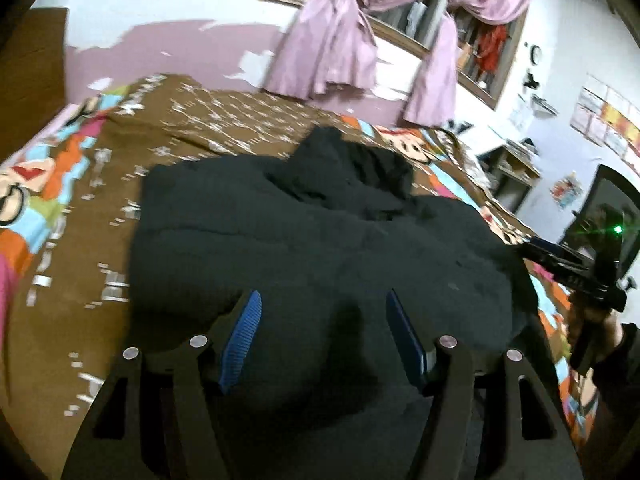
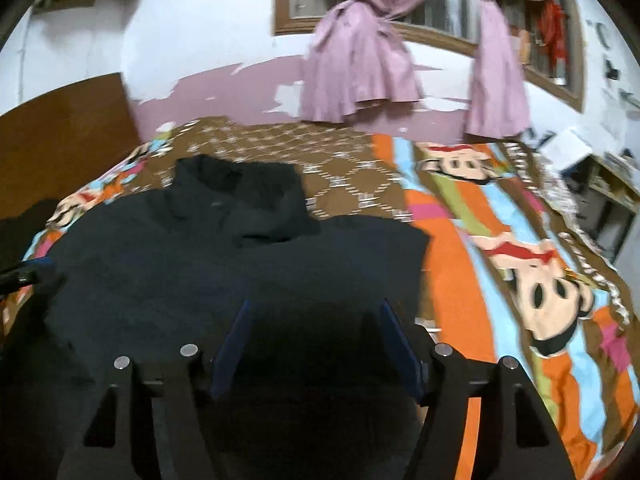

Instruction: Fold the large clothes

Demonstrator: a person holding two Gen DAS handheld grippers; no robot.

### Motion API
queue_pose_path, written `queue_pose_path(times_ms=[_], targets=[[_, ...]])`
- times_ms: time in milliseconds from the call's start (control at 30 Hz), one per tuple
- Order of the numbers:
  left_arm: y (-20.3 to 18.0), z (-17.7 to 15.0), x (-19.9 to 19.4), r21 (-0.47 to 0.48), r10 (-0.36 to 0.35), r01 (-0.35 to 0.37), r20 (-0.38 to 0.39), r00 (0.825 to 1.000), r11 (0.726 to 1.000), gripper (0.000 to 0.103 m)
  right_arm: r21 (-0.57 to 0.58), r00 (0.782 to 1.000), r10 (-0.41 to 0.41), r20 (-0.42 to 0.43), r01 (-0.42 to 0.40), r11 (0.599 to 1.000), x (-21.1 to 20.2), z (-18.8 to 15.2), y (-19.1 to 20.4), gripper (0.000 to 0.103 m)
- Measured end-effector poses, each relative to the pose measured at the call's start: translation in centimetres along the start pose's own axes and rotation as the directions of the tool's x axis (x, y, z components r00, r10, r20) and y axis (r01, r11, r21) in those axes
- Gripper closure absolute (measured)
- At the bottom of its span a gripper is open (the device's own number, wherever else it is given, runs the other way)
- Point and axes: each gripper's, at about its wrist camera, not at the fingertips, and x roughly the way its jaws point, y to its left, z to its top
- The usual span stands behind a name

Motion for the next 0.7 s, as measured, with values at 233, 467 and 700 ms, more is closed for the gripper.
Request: queue_pose_path(times_ms=[233, 467, 700], targets=[[-2.0, -0.7, 4.1, 0.088, 0.062, -0.052, -0.127, 0.99, 0.995, 0.044, -0.093, 0.986, 0.103, -0.129, -0.115, 0.989, 4.7, -1.7, 3.7, 0.028], [-3.7, -2.5, 6.6, 0.249, 0.206, -0.159, -0.177, 0.962, 0.955, 0.043, -0.134, 0.984, 0.083, -0.155, -0.104, 0.985, 7.1, -3.6, 4.6, 0.027], [-3.4, -4.3, 9.1, 0.319, 0.285, -0.222, -0.167, 0.944, 0.922, 0.043, -0.148, 0.99, 0.075, -0.115, -0.092, 0.985, 7.6, -4.9, 4.8, 0.026]])
